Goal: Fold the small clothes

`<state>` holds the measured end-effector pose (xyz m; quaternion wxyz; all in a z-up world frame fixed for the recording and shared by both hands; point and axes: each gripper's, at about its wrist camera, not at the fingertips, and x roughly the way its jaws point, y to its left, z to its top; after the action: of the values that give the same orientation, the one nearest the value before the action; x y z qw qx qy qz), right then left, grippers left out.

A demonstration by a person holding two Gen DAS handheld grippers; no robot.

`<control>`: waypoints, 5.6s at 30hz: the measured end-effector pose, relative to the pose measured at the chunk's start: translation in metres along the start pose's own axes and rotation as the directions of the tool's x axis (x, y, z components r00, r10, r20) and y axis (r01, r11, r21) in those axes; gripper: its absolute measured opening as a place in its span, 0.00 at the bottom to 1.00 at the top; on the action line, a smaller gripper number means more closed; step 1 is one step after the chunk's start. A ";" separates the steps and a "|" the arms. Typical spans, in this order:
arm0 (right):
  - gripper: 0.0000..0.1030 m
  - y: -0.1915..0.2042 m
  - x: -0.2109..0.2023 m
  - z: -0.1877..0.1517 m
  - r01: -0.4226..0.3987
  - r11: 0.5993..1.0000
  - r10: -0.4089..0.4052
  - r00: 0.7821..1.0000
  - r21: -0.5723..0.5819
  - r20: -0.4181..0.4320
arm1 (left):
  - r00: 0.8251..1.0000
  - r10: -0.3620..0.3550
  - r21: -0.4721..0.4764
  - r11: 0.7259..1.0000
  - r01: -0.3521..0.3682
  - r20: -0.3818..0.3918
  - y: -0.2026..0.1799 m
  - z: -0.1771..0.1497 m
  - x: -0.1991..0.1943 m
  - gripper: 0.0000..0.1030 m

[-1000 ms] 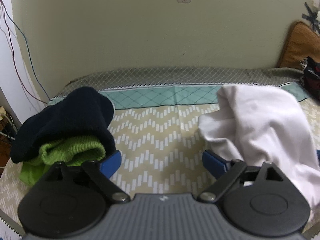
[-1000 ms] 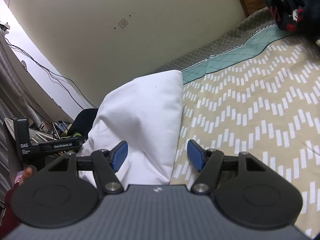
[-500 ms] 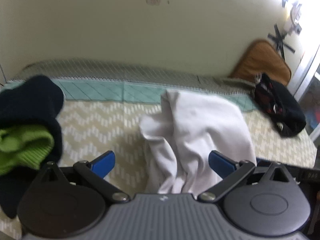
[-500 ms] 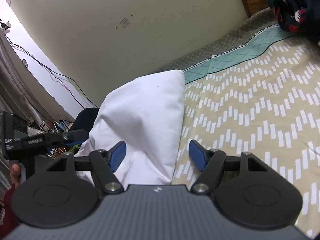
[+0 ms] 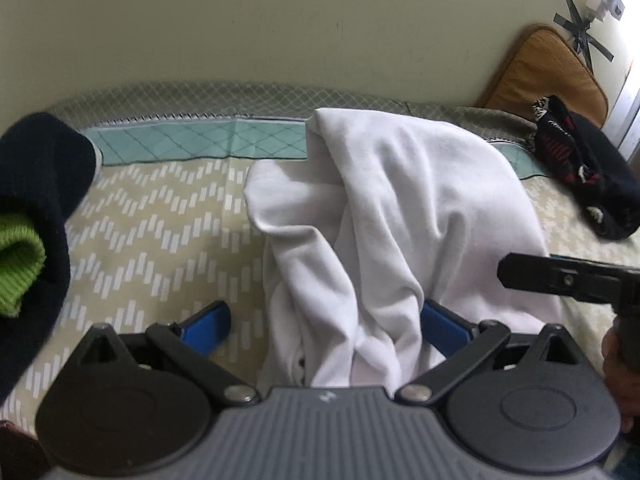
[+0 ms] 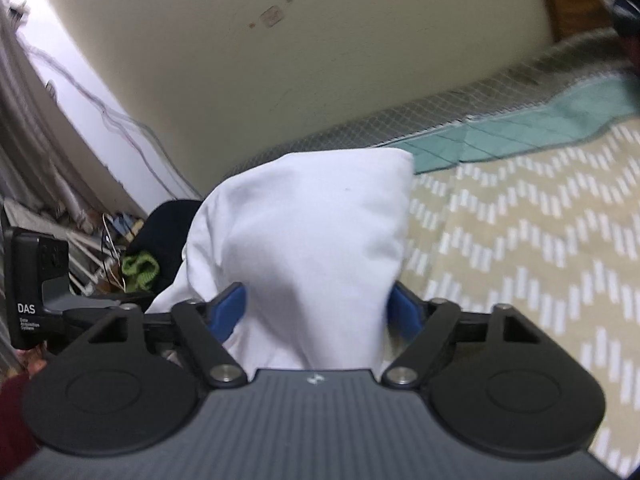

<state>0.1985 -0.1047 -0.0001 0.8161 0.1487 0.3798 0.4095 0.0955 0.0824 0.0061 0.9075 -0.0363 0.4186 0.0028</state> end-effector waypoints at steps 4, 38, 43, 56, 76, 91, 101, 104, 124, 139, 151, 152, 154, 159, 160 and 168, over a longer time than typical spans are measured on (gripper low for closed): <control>0.83 0.003 0.000 -0.003 0.014 0.999 -0.013 1.000 -0.039 0.010 | 0.995 0.054 0.004 0.999 -0.054 0.085 -0.010 -0.013 0.001 1.00; 0.92 -0.005 -0.013 -0.010 -0.020 0.999 0.017 0.998 0.039 0.066 | 0.991 0.055 -0.003 0.998 -0.055 0.126 -0.010 -0.018 -0.001 1.00; 0.92 -0.006 -0.014 -0.010 -0.010 0.999 0.006 0.997 0.046 0.073 | 0.991 0.055 -0.002 0.998 -0.056 0.124 -0.010 -0.018 -0.001 1.00; 0.92 -0.006 -0.014 -0.010 -0.009 0.999 0.005 0.997 0.045 0.071 | 0.990 0.057 -0.003 0.998 -0.057 0.126 -0.010 -0.018 -0.001 1.00; 1.00 0.011 -0.003 -0.011 0.038 0.997 -0.036 0.999 -0.062 0.032 | 0.990 0.060 -0.007 0.998 -0.059 0.130 -0.011 -0.019 -0.001 1.00; 1.00 0.012 -0.003 -0.011 0.046 0.997 -0.044 0.998 -0.060 0.038 | 0.990 0.058 -0.006 0.998 -0.058 0.130 -0.011 -0.019 -0.002 1.00; 1.00 0.022 0.005 -0.010 0.100 0.992 -0.097 0.995 -0.076 0.038 | 0.990 0.054 -0.007 0.999 -0.053 0.132 -0.011 -0.019 -0.002 1.00; 0.95 0.026 0.009 -0.010 0.104 0.991 -0.102 0.994 -0.078 0.036 | 0.990 0.052 -0.009 0.999 -0.052 0.133 -0.010 -0.019 -0.002 1.00; 0.29 0.024 -0.015 -0.008 0.096 0.993 -0.092 0.994 -0.072 0.051 | 0.994 0.004 -0.097 0.995 0.007 0.112 -0.017 -0.015 -0.021 0.48; 0.24 0.011 -0.134 0.073 0.292 0.918 -0.196 0.922 -0.269 0.333 | 0.959 -0.221 0.003 0.975 0.224 0.176 -0.156 0.105 -0.027 0.39; 0.26 -0.180 -0.175 0.146 0.501 0.865 -0.467 0.801 0.009 0.375 | 0.953 -0.303 0.058 0.952 0.301 0.011 -0.330 0.186 0.131 0.44; 0.29 -0.198 -0.168 0.144 0.506 0.862 -0.486 0.796 0.044 0.361 | 0.959 -0.284 0.067 0.957 0.283 0.006 -0.333 0.185 0.143 0.48; 0.33 -0.215 -0.162 0.139 0.482 0.871 -0.480 0.797 0.093 0.367 | 0.962 -0.273 0.080 0.959 0.270 0.019 -0.336 0.182 0.152 0.58; 0.57 -0.210 -0.162 0.129 0.513 0.852 -0.512 0.770 0.109 0.382 | 0.968 -0.249 0.132 0.961 0.245 0.016 -0.330 0.177 0.137 0.65; 0.61 -0.208 -0.171 0.126 0.527 0.843 -0.524 0.757 0.109 0.392 | 0.966 -0.259 0.122 0.959 0.256 0.016 -0.324 0.175 0.129 0.66; 0.72 -0.135 -0.210 0.051 0.527 0.847 -0.491 0.720 0.074 0.491 | 0.987 -0.104 0.201 0.977 0.077 0.127 -0.272 0.113 0.066 0.85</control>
<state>0.2324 -0.3491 0.0639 0.9705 0.1089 0.1705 0.1310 0.2338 -0.1827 0.0465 0.9323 0.0343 0.3518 -0.0773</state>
